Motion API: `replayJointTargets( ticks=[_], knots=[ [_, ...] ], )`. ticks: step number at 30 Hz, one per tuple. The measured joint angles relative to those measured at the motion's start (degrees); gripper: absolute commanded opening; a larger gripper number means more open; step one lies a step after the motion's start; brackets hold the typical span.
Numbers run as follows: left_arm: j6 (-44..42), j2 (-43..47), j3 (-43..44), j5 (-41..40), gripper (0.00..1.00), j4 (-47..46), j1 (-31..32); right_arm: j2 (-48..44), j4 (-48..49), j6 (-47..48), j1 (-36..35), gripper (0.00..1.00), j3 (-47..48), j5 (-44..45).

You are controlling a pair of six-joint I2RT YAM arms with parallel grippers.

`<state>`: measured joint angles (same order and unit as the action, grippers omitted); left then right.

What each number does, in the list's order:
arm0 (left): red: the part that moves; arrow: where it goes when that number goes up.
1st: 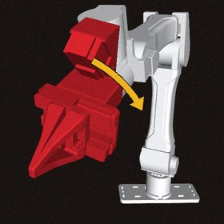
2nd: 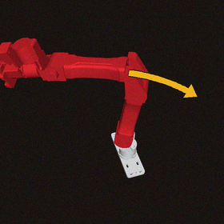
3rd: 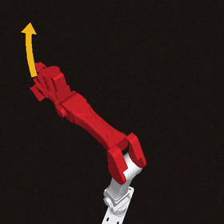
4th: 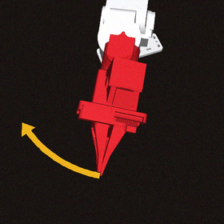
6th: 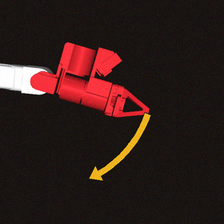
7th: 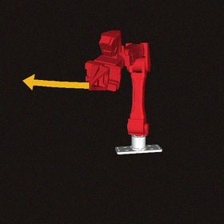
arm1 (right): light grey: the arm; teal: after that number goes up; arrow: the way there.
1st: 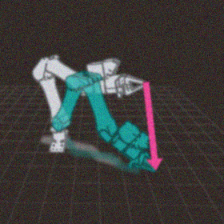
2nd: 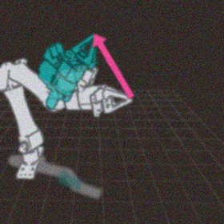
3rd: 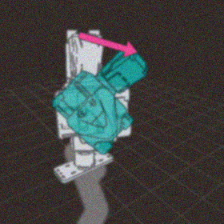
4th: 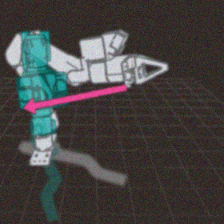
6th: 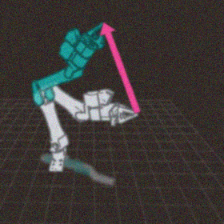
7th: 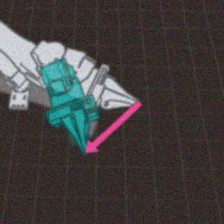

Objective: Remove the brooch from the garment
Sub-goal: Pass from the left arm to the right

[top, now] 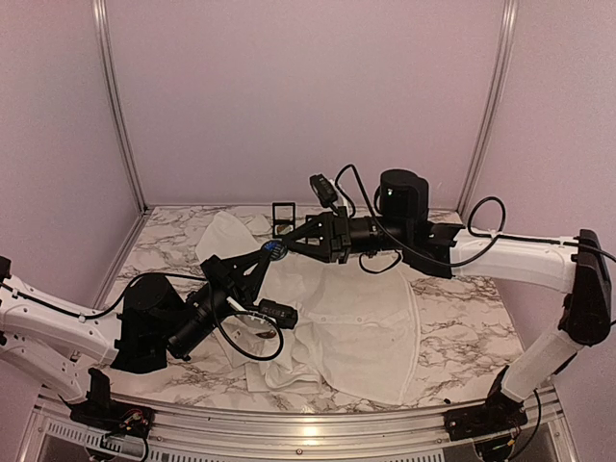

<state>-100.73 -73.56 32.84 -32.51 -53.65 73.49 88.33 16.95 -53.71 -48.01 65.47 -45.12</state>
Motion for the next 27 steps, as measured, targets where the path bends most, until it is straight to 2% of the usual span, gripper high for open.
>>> replayJointTargets(
  ticks=[19, 24, 27],
  knots=[
    [0.0, 0.4, 0.0, 0.0, 0.0, 0.0, 0.1, 1.1, 2.4, -3.3, 0.0, 0.1, -0.1, -2.0],
    [-0.1, 0.4, 0.0, -0.1, 0.03, 0.1, 0.1, 1.6, 3.3, -4.2, 0.0, 0.03, -0.2, -2.4],
    [-0.7, 0.4, 0.0, -0.4, 0.11, 0.5, 0.1, 1.7, 3.8, -5.3, 0.1, 0.0, -0.2, -2.4]
  ],
)
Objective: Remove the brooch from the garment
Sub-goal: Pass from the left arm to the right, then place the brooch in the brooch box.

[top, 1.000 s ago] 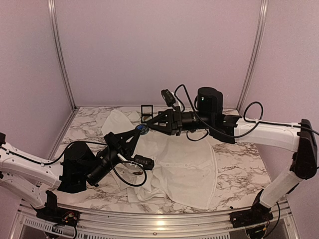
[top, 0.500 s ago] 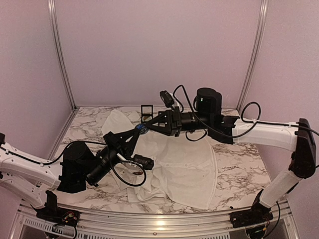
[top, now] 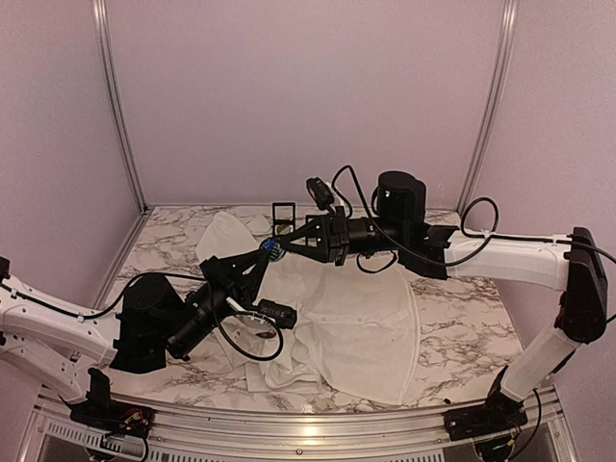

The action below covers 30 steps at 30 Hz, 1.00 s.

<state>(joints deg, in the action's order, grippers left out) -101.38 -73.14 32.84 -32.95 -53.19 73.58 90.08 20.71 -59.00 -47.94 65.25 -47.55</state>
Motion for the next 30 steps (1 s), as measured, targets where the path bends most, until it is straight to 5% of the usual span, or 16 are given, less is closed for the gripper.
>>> replayJointTargets(
  ticks=[3, 12, 14, 23, 30],
  knots=[
    [0.1, 0.0, -0.1, -0.1, 0.2, 0.5, 0.0, 0.0, 0.6, -0.4, 0.0, 0.0, -0.3, -0.3],
    [1.0, 0.0, -0.4, -0.1, 0.71, 1.4, 0.0, 0.0, 2.8, -1.1, 0.2, 0.0, -1.1, -0.8],
    [1.9, 0.1, -0.4, -0.1, 0.97, 1.6, 0.0, 0.0, 3.1, -1.3, 0.3, 0.0, -1.6, -0.8],
    [10.7, 0.8, 0.2, -2.6, 0.99, 1.6, 0.0, 0.0, 4.4, -1.6, 2.4, 0.0, -1.8, 2.2],
    [29.4, 5.0, 6.0, -7.3, 0.99, 7.6, 0.0, 0.1, 4.4, -0.3, 5.2, 0.0, -1.8, 5.3]
  ],
)
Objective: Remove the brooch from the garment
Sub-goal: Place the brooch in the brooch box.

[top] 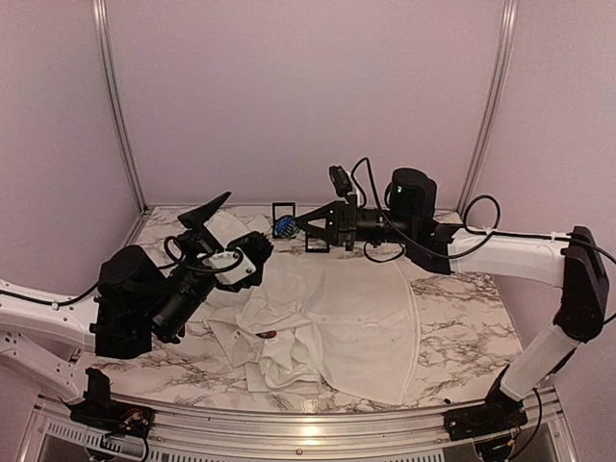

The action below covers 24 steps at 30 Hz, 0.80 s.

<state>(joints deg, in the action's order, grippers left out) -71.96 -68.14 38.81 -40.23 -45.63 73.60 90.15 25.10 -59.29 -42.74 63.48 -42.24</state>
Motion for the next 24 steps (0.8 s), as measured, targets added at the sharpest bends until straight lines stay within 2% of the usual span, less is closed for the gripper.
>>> replayJointTargets(
  ticks=[10, 18, 24],
  knots=[
    [33.0, 3.4, 4.3, -4.7, 0.99, 12.5, -0.6, 7.7, 1.5, 3.3, 5.8, 0.0, 0.0, 3.9],
    [62.5, 6.8, 4.7, -3.8, 0.99, 23.4, -3.6, 18.6, 2.5, 5.2, 11.5, 0.0, 1.3, 6.1],
    [77.6, 10.2, 3.4, -2.2, 0.99, 26.4, -7.5, 26.6, 2.8, 6.3, 15.2, 0.0, 6.6, 8.2]
  ],
)
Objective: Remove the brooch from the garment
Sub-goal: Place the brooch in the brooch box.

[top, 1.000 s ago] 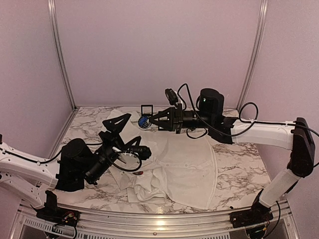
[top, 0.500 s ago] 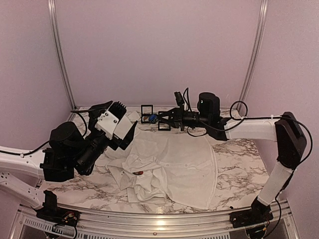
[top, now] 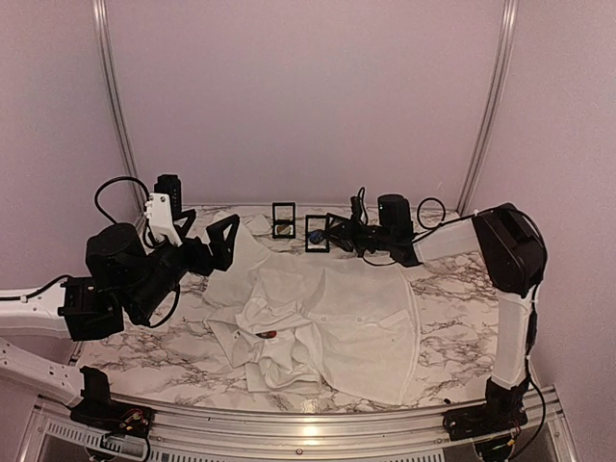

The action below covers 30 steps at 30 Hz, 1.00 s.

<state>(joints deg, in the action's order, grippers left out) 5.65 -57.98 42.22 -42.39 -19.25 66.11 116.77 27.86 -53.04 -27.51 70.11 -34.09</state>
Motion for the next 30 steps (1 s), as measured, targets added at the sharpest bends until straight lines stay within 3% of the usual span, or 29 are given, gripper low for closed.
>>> replayJointTargets(
  ticks=[10, 15, 30],
  knots=[
    [10.7, 3.3, -1.2, 2.7, 0.99, 3.1, -2.5, 10.6, -0.9, 1.2, 3.1, 0.0, 12.5, 3.0],
    [11.5, 3.4, -1.2, 3.6, 0.99, 4.2, -2.9, 15.9, -3.5, 2.0, 3.4, 0.0, 18.4, 4.2],
    [11.7, 3.3, -1.2, 5.6, 0.99, 5.7, -3.7, 21.8, -8.5, 2.5, 3.4, 0.0, 24.4, 6.7]
  ],
)
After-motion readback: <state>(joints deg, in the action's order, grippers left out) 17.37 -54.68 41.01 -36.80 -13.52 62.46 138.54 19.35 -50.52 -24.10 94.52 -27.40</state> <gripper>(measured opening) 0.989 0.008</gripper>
